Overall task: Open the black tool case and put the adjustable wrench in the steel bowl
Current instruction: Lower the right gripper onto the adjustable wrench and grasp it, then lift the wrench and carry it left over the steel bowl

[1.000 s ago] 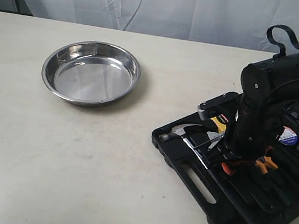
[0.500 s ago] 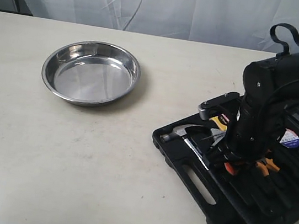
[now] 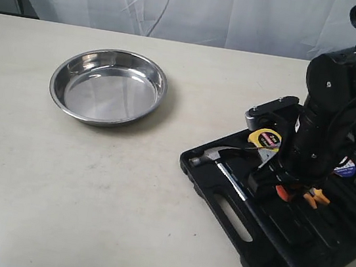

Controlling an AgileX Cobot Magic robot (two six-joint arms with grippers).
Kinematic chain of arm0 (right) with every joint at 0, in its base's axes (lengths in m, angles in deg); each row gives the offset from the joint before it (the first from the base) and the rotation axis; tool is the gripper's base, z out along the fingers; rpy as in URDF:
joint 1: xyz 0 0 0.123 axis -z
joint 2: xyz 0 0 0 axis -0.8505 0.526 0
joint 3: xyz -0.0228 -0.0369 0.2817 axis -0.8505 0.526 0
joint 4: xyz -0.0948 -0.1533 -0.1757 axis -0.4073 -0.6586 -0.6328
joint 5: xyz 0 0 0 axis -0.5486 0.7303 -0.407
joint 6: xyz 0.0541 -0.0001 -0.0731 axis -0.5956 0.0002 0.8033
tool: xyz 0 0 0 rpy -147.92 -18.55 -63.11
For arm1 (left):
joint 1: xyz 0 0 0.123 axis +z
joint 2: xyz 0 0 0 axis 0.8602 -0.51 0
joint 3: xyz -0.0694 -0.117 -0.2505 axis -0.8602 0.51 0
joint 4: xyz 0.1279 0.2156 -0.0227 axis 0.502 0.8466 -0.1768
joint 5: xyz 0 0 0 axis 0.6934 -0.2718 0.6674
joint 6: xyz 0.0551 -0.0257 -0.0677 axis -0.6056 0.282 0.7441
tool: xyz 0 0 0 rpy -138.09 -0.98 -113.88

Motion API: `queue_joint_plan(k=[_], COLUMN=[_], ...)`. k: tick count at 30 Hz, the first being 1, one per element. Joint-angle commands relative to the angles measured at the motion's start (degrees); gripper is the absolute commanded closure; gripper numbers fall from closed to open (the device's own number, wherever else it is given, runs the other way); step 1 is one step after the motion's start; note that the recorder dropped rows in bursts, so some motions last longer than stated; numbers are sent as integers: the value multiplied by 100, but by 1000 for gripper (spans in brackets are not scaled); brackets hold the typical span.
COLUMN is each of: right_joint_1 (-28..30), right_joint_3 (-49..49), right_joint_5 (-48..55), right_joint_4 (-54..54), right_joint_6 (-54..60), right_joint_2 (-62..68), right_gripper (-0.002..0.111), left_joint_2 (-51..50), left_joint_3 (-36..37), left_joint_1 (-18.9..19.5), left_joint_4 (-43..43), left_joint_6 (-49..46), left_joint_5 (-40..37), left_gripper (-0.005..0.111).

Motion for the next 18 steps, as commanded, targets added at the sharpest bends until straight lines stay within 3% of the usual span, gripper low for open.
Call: queue_joint_plan(k=[1,5,10,15,18], right_joint_1=[31,31,21,21,21], right_joint_3=[-81,-327,-578,-953,-1223], right_joint_5=[505,1347,1608,1364,666], right_joint_4=[43,137,273,565,1023], right_joint_6=[3,-140,-165,-98,312], right_joint_2=[-77,-104,-377,-577,-534], right_gripper=[108,108,108,108,108], left_joint_2=[-20,-20,-20,-20,-20], left_joint_3=[-12,-12,-12,-12,-12], left_joint_1=[-21,-21,-21,-21,-21], left_joint_4=[21,21,21,21,21], left_joint_6=[0,0,0,0,0], left_joint_5=[35,35,35,35,35], left_gripper=[106,106,106,106,106])
